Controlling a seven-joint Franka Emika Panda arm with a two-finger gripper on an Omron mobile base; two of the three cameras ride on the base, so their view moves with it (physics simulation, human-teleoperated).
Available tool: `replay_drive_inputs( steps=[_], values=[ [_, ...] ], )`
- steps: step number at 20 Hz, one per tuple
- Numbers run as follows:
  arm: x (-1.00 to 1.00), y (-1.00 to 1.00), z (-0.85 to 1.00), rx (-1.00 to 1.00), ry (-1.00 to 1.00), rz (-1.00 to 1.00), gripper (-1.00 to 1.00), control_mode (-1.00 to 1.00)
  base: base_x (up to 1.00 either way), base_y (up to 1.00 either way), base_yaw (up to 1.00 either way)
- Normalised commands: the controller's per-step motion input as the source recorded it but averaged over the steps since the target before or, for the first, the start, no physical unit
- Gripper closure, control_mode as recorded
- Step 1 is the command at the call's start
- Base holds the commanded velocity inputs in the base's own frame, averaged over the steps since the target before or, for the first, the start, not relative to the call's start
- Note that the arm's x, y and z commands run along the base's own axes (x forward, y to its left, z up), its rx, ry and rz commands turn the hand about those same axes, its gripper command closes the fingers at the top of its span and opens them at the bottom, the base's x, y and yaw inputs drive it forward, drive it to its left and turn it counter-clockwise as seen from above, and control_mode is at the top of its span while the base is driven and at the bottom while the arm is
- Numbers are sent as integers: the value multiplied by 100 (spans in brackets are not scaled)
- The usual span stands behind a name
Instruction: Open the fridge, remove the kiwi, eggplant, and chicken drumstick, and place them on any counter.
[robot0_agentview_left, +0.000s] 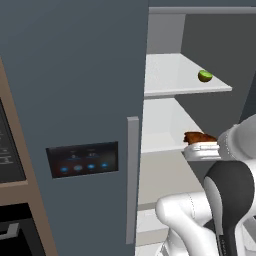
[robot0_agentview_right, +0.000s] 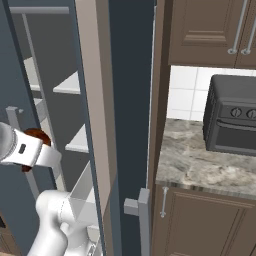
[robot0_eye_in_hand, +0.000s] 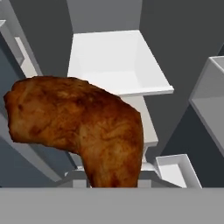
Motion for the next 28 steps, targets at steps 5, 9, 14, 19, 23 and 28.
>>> replay_drive_inputs(
  steps=[5, 9, 14, 19, 23, 28],
  values=[
    [1, 0, 0, 3, 11, 0, 100, -100, 0, 0, 0],
    [-1, 0, 0, 3, 5, 0, 100, 100, -12, 1, 0],
    [0, 0, 0, 0, 0, 0, 100, 100, -39, 16, -4],
    [0, 0, 0, 0, 0, 0, 100, 100, -47, 19, -8],
    [0, 0, 0, 0, 0, 0, 100, 100, -65, 15, -18],
    [0, 0, 0, 0, 0, 0, 100, 100, -83, 12, -28]
  ],
)
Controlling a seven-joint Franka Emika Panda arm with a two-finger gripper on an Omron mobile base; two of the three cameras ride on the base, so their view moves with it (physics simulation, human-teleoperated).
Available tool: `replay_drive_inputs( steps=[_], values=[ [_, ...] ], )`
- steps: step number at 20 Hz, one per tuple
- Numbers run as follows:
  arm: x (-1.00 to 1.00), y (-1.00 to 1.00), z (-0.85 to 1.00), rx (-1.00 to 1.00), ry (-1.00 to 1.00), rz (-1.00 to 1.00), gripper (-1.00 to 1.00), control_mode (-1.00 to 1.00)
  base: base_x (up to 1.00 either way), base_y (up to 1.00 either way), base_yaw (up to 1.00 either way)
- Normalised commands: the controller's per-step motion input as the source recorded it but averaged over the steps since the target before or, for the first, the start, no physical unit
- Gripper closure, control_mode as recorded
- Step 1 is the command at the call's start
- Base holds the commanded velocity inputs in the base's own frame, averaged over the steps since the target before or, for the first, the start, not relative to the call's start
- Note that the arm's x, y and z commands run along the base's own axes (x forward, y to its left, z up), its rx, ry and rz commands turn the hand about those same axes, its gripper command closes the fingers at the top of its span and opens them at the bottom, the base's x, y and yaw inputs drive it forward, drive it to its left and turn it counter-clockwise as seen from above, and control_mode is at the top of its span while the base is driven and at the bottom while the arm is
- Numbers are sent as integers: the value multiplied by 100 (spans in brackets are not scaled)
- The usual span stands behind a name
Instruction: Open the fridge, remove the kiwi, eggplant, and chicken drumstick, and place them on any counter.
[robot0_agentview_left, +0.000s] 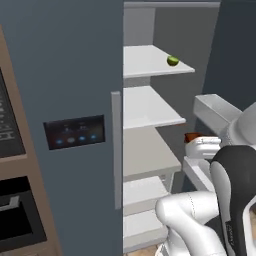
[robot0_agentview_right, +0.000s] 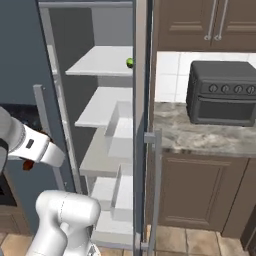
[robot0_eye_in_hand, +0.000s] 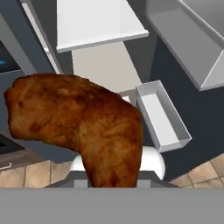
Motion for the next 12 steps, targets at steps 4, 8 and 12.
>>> replay_drive_inputs(
  steps=[4, 8, 12],
  values=[
    [0, 0, 0, 0, 0, 0, 100, 100, -100, 13, -37],
    [0, 0, 0, 0, 0, 0, 100, 100, -100, 3, -48],
    [0, 0, 0, 0, 0, 0, 100, 100, -98, -4, -60]
  ],
)
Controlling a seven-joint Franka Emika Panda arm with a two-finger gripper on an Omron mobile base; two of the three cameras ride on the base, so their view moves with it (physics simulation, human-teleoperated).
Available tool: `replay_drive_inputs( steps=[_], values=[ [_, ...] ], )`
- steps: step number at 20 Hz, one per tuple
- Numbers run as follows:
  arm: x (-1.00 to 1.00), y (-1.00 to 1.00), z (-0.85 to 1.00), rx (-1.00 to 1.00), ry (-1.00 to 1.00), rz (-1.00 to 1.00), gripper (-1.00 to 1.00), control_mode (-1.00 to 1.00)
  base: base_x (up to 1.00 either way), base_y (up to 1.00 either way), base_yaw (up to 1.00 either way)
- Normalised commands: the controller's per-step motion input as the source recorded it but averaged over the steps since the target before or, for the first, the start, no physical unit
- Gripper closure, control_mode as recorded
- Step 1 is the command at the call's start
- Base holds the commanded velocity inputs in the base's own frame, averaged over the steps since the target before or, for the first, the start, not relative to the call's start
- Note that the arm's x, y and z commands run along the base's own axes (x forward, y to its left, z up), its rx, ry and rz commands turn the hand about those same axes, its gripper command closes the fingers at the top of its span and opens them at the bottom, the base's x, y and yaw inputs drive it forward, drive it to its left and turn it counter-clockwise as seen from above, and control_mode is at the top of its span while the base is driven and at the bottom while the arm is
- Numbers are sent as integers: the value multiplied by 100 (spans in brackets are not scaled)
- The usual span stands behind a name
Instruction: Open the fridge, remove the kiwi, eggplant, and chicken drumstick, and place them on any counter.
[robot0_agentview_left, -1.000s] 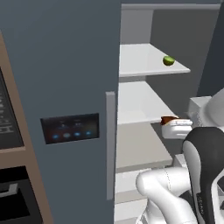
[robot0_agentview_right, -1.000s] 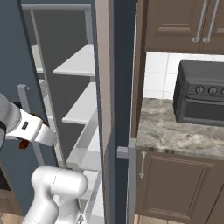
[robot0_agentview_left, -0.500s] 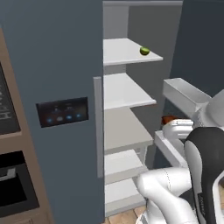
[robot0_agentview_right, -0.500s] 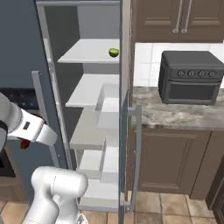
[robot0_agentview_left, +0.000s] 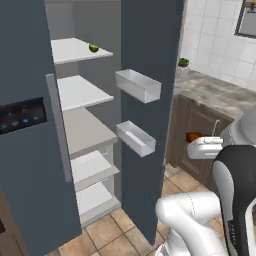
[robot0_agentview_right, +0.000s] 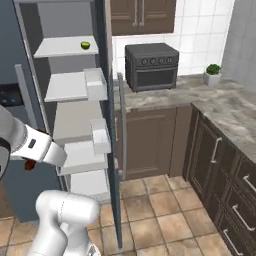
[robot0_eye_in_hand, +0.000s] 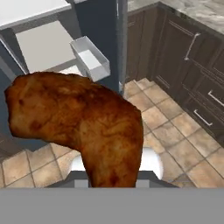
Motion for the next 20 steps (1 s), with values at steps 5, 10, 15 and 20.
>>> replay_drive_inputs(
  steps=[5, 10, 15, 20],
  values=[
    [0, 0, 0, 0, 0, 0, 100, 100, -92, -15, -68],
    [0, 0, 0, 0, 0, 0, 100, 100, -74, -19, -70],
    [0, 0, 0, 0, 0, 0, 100, 100, -11, -9, -65],
    [0, 0, 0, 0, 0, 0, 100, 100, -1, 0, -57]
  ],
)
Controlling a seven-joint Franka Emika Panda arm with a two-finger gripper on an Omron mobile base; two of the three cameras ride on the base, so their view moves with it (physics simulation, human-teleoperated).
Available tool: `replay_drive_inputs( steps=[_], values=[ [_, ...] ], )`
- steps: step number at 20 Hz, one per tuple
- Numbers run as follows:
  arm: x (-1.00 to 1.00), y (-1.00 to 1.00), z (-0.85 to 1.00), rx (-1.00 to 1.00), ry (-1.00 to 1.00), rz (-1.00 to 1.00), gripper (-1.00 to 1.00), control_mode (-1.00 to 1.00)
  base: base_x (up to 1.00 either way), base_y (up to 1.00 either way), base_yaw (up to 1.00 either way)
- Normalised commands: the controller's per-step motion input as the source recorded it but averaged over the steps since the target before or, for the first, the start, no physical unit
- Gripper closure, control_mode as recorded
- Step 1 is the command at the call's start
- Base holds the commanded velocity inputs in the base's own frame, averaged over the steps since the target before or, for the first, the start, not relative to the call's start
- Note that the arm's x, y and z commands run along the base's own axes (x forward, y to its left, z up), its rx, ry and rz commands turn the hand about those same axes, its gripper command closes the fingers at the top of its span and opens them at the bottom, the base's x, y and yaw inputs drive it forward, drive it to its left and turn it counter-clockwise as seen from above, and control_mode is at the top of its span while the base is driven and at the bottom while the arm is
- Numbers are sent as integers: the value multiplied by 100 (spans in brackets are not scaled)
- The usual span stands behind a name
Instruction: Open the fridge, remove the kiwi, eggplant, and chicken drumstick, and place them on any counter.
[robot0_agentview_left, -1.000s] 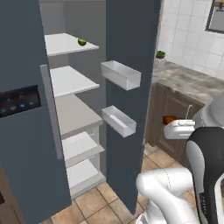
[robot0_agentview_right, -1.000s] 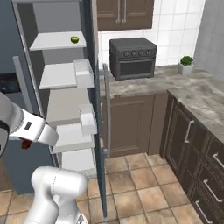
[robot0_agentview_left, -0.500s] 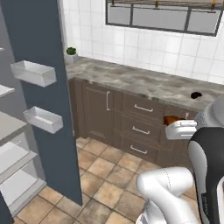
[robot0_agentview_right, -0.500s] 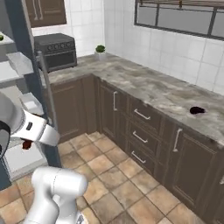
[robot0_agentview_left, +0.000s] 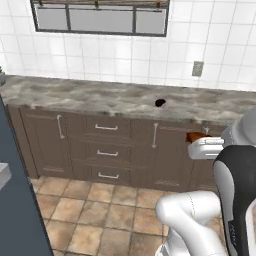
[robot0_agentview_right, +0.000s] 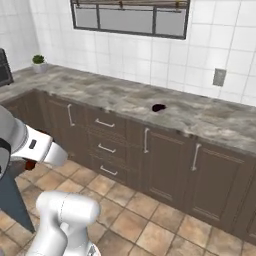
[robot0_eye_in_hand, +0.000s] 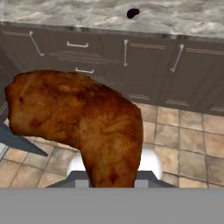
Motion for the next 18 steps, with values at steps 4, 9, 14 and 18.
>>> replay_drive_inputs(
  steps=[4, 9, 14, 18],
  values=[
    [0, 0, 0, 0, 0, 0, 100, 100, 0, 0, -54],
    [0, 0, 0, 0, 0, 0, 100, 100, 37, -1, -44],
    [0, 0, 0, 0, 0, 0, 100, 100, 90, -9, -25],
    [0, 0, 0, 0, 0, 0, 100, 100, 100, -8, -12]
  ],
)
